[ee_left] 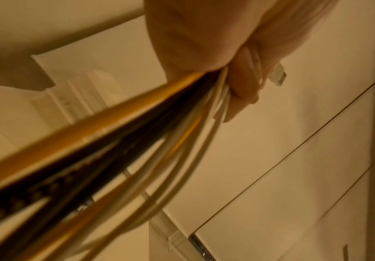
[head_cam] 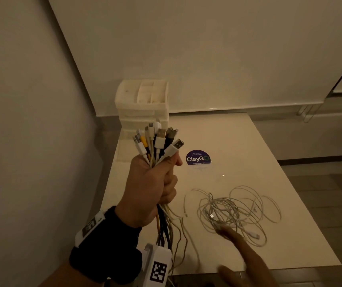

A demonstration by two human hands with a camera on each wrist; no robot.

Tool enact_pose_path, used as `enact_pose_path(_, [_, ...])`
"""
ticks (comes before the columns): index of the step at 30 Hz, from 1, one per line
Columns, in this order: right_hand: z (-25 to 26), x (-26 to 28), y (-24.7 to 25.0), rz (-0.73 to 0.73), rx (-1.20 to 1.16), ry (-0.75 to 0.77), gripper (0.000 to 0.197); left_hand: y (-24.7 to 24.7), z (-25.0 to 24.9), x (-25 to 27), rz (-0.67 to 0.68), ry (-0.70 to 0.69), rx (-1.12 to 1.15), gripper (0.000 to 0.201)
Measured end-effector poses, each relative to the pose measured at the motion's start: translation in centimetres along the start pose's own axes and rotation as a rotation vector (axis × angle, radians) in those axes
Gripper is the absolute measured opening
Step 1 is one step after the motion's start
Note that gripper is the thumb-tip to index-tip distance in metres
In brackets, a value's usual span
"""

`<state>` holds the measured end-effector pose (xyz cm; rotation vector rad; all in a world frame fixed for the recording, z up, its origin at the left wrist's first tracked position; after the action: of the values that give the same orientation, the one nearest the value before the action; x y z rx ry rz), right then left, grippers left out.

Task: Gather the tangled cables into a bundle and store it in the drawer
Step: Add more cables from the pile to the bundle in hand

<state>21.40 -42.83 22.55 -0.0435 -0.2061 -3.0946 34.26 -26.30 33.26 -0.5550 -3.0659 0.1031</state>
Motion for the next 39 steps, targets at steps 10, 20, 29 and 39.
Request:
enact_pose_path(10, [0.1, -7.3, -14.1, 0.402, -0.198, -0.073, 0.053, -0.1, -0.1, 2.3, -0.014, -0.018, -0.025, 0.022])
enact_pose_path(20, [-9.5, -6.6, -12.9, 0.413, -0.13, -0.311, 0.053, -1.0, -0.5, 1.6, 0.012, -0.061, 0.077, 0.02])
enact_pose_path(29, [-13.0, -6.4, -11.8, 0.456, -0.106, -0.445, 0.041, -2.1, 2.2, 1.0, 0.03, 0.124, 0.224, 0.039])
enact_pose_path(39, [-14.7, -6.8, -11.7, 0.388, -0.023, -0.484, 0.054, -0.5, 3.1, -0.6, -0.149, 0.148, 0.148, 0.044])
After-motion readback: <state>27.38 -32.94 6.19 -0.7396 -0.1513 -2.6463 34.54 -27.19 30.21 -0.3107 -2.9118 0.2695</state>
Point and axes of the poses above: each hand's wrist, its own x-axis away from the middle knuckle, its own y-axis out of the back of the hand, z = x × y, the point moved 9 cm from there along -x, towards the middle knuckle, and after that the axes turned 15 degrees about -x, right-handed, at the moved point
